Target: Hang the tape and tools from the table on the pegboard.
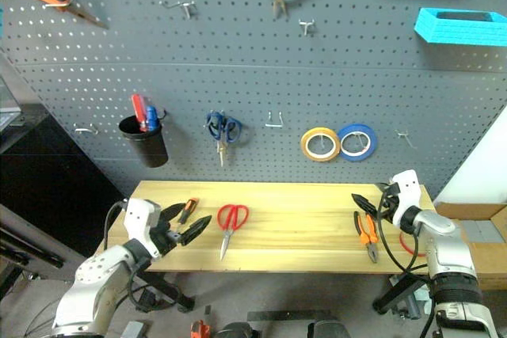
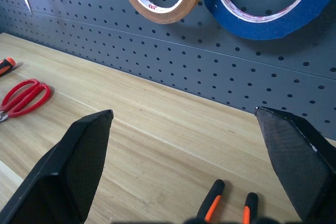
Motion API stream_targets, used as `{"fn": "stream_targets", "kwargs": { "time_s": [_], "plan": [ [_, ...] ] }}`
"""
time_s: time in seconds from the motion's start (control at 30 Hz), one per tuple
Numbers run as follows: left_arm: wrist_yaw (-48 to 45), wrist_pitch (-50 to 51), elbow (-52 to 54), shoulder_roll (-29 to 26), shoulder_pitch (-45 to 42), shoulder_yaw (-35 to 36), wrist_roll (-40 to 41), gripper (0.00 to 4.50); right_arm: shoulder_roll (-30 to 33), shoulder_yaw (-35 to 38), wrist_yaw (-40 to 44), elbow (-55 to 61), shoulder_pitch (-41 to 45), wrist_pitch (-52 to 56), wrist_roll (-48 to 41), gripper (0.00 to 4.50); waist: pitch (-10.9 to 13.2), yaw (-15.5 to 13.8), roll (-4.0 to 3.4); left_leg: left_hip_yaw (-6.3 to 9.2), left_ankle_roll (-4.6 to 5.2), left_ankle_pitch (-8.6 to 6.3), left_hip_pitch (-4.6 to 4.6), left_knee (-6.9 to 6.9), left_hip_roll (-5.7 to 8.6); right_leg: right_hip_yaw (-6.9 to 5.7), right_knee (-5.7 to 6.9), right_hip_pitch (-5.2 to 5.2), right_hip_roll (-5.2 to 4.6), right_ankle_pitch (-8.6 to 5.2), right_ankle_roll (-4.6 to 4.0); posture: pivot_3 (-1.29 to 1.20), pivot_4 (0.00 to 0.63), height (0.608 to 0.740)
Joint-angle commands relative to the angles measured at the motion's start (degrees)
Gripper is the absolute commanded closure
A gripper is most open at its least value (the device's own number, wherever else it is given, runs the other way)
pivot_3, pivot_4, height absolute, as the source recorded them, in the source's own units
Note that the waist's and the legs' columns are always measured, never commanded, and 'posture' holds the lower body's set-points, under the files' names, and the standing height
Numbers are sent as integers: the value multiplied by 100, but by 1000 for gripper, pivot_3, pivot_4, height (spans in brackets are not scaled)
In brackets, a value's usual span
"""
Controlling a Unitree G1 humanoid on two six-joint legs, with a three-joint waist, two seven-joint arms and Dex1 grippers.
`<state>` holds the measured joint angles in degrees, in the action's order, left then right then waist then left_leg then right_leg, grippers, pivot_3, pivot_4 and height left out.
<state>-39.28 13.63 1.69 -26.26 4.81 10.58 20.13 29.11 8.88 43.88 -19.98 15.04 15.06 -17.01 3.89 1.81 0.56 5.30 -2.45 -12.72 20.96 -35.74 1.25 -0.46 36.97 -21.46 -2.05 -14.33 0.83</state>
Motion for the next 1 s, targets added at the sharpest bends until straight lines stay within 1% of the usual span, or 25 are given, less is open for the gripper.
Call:
{"fn": "stream_targets", "kwargs": {
  "time_s": [0.03,0.5,1.0],
  "plan": [
    [112,-43,210,-9,-34,79,13,46,52,53,44,209,88,-9,-69,0,1,-2,1,0,0,0,0,0,0,0,0,0,0,0,0,-24,0,740],
    [51,84,430,20,90,20,156,46,50,-7,55,377,-1,165,-63,0,4,-1,3,-1,-1,-1,1,1,0,1,-1,-2,-1,0,0,-34,0,740],
    [4,201,530,-20,189,55,289,46,118,105,-53,459,-75,317,-75,0,15,3,7,-3,-4,-3,3,1,-3,1,-2,-5,-3,-1,-1,-49,0,740]
  ]
}}
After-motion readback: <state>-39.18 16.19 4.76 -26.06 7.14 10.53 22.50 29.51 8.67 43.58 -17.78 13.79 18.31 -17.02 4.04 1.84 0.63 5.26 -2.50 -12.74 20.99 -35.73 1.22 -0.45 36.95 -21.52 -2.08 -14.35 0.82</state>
